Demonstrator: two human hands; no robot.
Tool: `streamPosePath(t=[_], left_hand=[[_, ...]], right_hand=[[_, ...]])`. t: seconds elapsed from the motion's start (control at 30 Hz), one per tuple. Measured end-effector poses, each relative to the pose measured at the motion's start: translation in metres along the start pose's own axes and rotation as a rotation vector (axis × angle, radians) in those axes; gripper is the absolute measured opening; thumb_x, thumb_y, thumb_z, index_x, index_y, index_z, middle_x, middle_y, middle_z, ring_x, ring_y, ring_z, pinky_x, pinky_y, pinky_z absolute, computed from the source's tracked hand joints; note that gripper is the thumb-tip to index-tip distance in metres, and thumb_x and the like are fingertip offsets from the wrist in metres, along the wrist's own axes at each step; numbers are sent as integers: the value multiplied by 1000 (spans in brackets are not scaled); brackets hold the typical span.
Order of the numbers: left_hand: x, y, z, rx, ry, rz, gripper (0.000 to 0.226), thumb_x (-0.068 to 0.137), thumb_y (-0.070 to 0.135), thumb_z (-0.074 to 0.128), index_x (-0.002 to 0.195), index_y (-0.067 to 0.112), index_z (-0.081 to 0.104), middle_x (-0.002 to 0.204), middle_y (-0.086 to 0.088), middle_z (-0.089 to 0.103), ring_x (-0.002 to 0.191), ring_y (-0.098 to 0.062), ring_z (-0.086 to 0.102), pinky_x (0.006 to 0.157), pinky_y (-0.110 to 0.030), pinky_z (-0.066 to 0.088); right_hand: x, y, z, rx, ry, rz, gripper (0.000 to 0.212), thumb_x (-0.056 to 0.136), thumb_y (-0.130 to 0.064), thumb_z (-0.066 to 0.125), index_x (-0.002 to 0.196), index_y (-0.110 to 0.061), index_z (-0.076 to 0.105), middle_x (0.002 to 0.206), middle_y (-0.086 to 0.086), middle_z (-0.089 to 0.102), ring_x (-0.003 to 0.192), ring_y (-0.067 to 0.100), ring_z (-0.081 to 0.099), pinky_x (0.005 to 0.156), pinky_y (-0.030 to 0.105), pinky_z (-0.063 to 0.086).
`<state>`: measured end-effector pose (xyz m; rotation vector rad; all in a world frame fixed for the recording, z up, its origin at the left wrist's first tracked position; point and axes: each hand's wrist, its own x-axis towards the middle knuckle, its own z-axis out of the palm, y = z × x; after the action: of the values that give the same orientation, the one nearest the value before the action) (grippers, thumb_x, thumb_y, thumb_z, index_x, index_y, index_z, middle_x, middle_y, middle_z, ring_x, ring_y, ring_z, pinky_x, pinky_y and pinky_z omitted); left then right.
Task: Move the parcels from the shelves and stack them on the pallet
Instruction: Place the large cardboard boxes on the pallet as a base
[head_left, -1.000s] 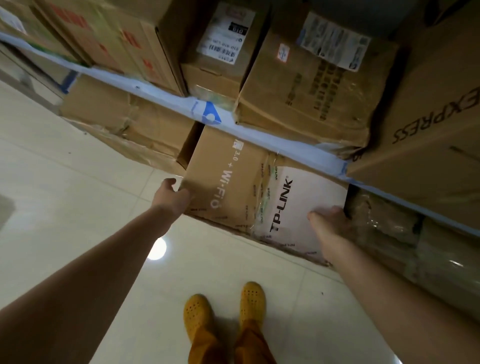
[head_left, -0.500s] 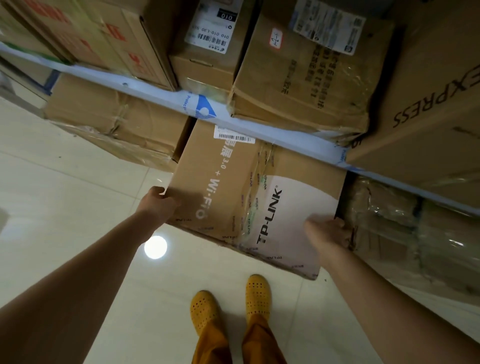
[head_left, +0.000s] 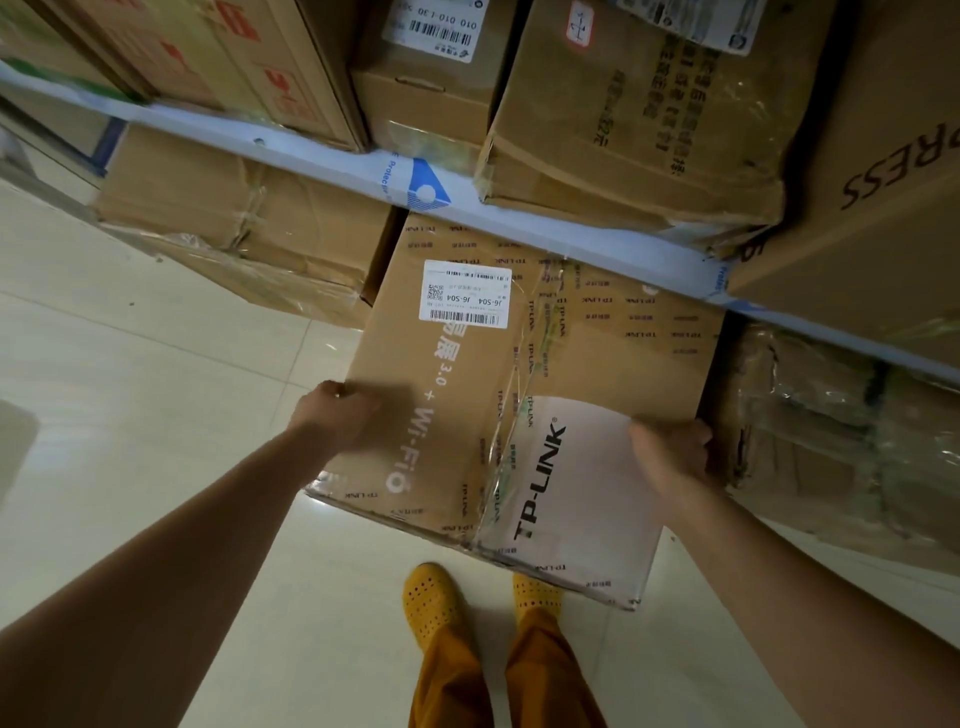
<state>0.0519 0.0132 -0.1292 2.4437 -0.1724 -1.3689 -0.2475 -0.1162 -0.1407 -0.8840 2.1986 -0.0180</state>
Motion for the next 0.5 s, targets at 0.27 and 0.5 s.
streamPosePath(t=[0.27,0.5], left_hand=[[12,15,-1,-174,-85,35,61,92,26,63,148,18,40,133,-8,57,117,-27,56,89,-33,42],[-1,-19,-15,-38,-111,-94,101,60,59,69,150,52,23,141,-12,39,123,-37,49,108,-48,41]], right_hand=[[-2,13,-2,166,-33,32,81,89,-24,64,154,-16,16,150,17,34,128,41,43,103,47,44],[-15,44,11,284,-76,230,76,93,-49,56,153,-19,23,156,16,23,138,36,29,110,45,29]])
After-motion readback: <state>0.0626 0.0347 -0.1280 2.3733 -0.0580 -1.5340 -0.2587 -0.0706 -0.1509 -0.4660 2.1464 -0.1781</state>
